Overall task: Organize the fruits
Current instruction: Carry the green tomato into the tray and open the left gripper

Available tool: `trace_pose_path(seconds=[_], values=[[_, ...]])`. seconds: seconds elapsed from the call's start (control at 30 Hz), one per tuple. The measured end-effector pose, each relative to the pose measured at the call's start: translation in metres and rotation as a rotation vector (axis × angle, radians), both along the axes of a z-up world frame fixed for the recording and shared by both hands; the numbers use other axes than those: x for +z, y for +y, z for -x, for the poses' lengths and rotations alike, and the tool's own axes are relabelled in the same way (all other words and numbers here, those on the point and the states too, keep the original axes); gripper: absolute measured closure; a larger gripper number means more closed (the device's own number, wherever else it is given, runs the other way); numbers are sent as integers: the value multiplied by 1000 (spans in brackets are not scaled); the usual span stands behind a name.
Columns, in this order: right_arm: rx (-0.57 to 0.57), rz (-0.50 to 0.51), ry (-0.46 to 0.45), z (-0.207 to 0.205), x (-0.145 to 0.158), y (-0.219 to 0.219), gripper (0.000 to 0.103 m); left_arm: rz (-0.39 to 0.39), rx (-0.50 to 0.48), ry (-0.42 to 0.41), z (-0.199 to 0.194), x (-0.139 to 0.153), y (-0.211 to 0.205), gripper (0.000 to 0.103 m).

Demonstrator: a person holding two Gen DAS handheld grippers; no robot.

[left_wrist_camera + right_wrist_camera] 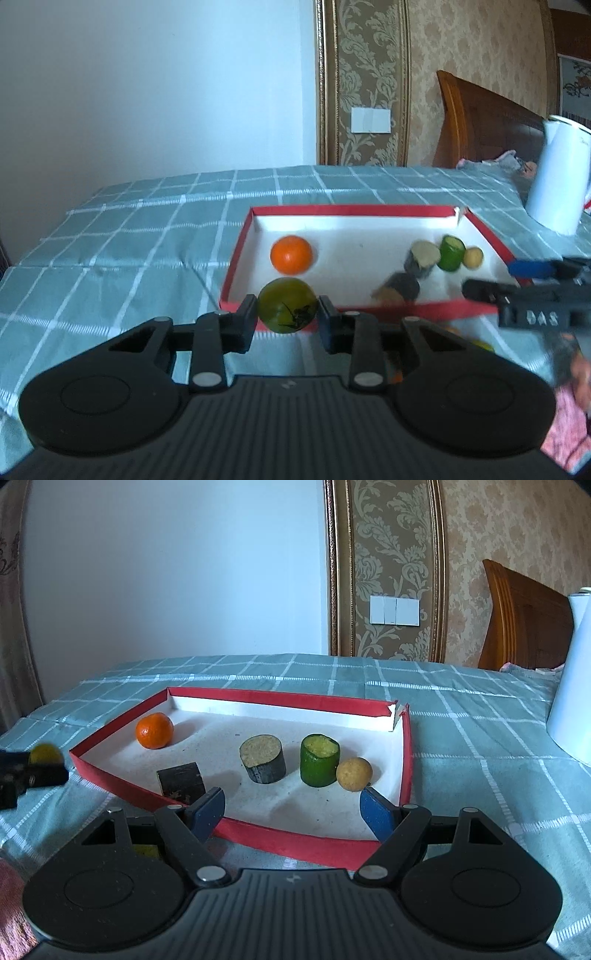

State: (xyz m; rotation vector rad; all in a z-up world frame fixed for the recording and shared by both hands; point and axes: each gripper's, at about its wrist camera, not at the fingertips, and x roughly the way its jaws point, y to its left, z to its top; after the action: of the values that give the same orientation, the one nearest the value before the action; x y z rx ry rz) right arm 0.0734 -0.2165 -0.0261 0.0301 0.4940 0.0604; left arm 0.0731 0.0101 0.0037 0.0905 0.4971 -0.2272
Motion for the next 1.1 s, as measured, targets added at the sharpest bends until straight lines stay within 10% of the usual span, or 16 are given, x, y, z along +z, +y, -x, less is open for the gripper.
trace_pose_path(seconds=[1.1], values=[[-13, -58, 32, -8, -3, -5, 23, -30, 54, 123, -101, -34, -13, 72]])
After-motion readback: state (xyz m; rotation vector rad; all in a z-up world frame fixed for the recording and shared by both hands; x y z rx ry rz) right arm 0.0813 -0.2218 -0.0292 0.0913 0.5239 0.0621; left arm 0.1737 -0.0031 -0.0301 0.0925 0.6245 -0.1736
